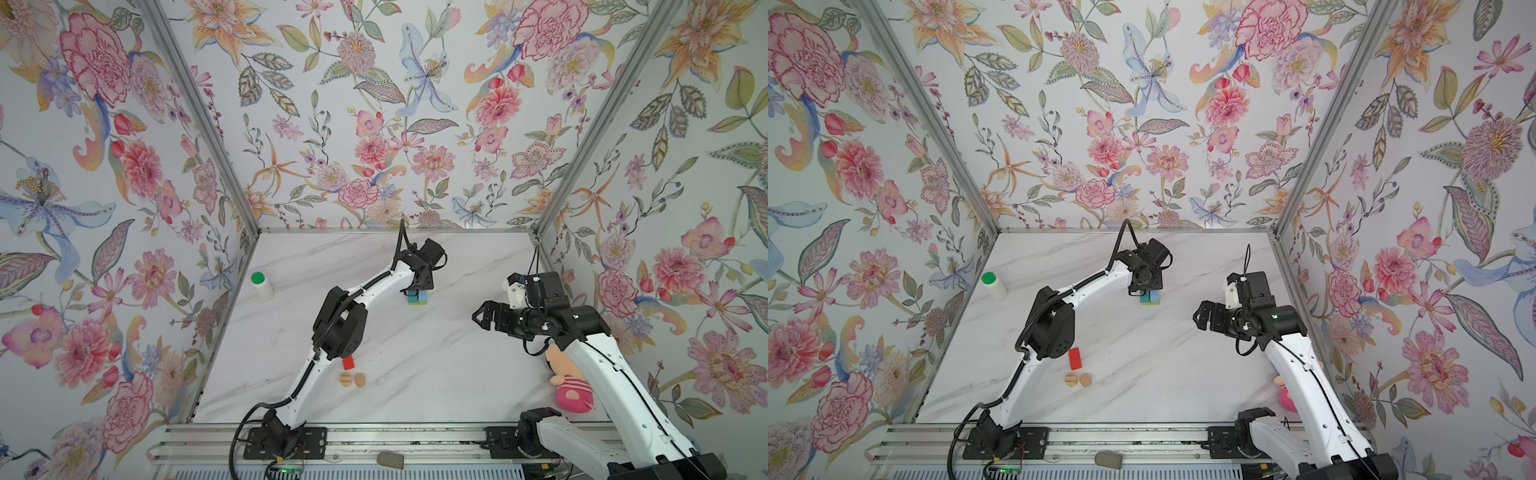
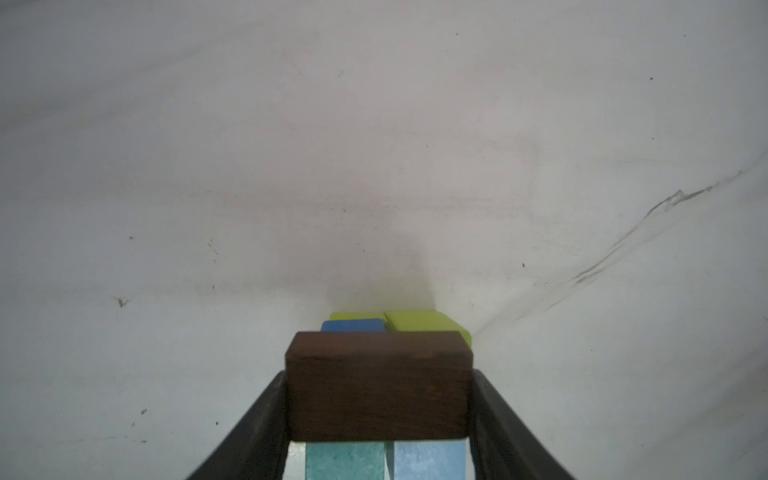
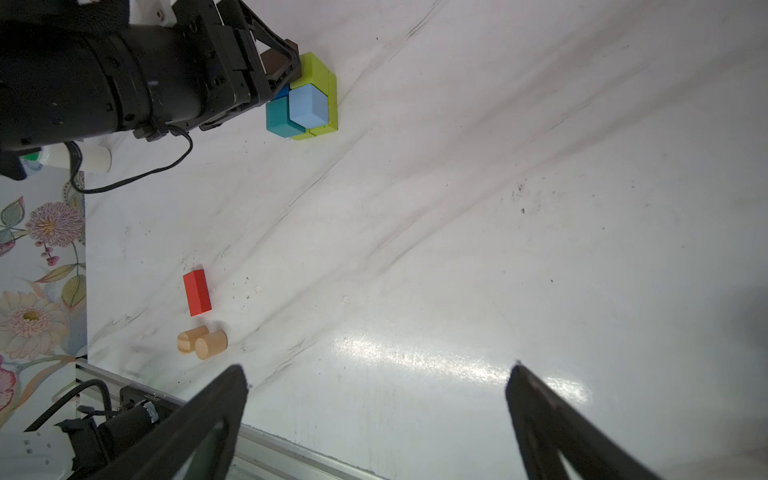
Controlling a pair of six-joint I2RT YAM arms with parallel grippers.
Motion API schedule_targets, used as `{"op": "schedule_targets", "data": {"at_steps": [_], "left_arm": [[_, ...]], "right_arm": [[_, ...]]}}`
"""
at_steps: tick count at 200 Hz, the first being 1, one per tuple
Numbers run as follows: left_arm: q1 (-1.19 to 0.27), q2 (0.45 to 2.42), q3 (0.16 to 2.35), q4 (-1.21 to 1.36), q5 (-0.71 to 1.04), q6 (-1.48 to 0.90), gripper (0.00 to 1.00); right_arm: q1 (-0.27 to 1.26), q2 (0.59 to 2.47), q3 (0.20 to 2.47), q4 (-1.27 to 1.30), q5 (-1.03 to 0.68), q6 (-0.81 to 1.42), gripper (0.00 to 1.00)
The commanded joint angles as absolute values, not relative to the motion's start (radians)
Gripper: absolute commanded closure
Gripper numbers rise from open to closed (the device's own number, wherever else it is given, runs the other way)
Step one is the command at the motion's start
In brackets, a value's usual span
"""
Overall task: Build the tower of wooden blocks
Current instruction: 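Lower the dark-brown bar onto the top of the cube stack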
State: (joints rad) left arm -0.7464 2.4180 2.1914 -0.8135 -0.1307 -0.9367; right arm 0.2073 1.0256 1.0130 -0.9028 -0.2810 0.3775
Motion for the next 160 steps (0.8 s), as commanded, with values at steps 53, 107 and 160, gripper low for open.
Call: {"op": "schedule_targets", "data": {"at_steps": [53, 107, 160], "left_arm": [[-0.74, 2.458, 2.243, -0.866, -0.107, -0.901, 0.38], [-0.739, 2.455, 2.253, -0.874, -0.113, -0.887, 0.32], [-0.739, 2.455, 2.266, -0.877, -0.114, -0.872, 0.29]], "right_arm": [[0.186, 1.037, 1.002, -0.903, -0.299, 0.351, 0.01], [0.181, 1.037, 0.999, -0.902, -0.299, 0.353, 0.01], [0.179, 1.027, 0.995, -0.901, -0.296, 0.366, 0.01]]}}
